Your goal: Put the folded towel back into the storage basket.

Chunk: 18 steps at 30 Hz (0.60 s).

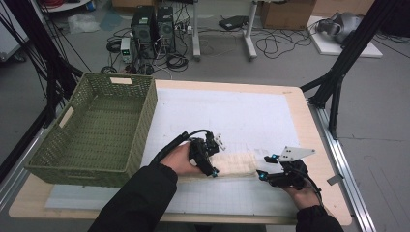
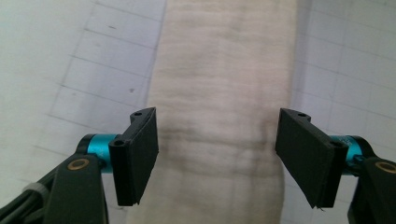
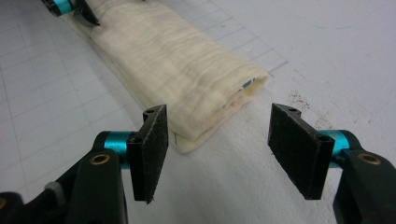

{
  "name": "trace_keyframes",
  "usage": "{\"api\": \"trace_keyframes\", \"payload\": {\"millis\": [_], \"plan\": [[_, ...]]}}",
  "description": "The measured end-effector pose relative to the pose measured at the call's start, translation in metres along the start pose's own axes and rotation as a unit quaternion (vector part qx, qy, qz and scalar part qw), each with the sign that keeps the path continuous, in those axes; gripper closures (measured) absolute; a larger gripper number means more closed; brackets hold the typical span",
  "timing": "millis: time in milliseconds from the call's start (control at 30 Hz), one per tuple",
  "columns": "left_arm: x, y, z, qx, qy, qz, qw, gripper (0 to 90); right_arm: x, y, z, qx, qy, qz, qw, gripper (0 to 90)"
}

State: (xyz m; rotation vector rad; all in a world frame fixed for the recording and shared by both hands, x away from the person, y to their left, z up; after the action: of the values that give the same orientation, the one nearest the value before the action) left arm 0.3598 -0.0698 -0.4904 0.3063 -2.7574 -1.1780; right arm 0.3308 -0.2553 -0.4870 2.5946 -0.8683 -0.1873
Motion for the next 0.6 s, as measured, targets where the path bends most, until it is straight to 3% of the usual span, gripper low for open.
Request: {"api": "trace_keyframes", "payload": {"millis": [67,200,600], "plan": [[-0.001,-0.001,0.0,-0.005,0.004,0.001,1.0,29.7,-0.001,0.0,-0.001,0.0,0.002,-0.002,1.0,37.6],[-0.002,-0.011,0.013,-0.037,0.021,0.007,0.9991,27.9,0.0,0.001,-0.001,0.002,-0.002,0.001,1.0,37.6],[0.0,-0.011,0.014,-0.033,0.013,0.008,0.9993,25.5,0.001,0.004,-0.002,0.005,-0.003,0.003,1.0,37.6]]}}
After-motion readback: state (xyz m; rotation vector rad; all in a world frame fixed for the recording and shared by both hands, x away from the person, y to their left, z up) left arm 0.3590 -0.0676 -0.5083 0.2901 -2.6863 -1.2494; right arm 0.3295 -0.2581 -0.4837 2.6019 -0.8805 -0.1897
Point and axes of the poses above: each handheld gripper's, and its own axes: y roughly backward along the jaws, z roughly out of its underside, x roughly to its right, the point moved 10 cm from there along -y, roughly forward along the jaws, and after that the axes turned 15 degrees about x, right-handed, at the moved point
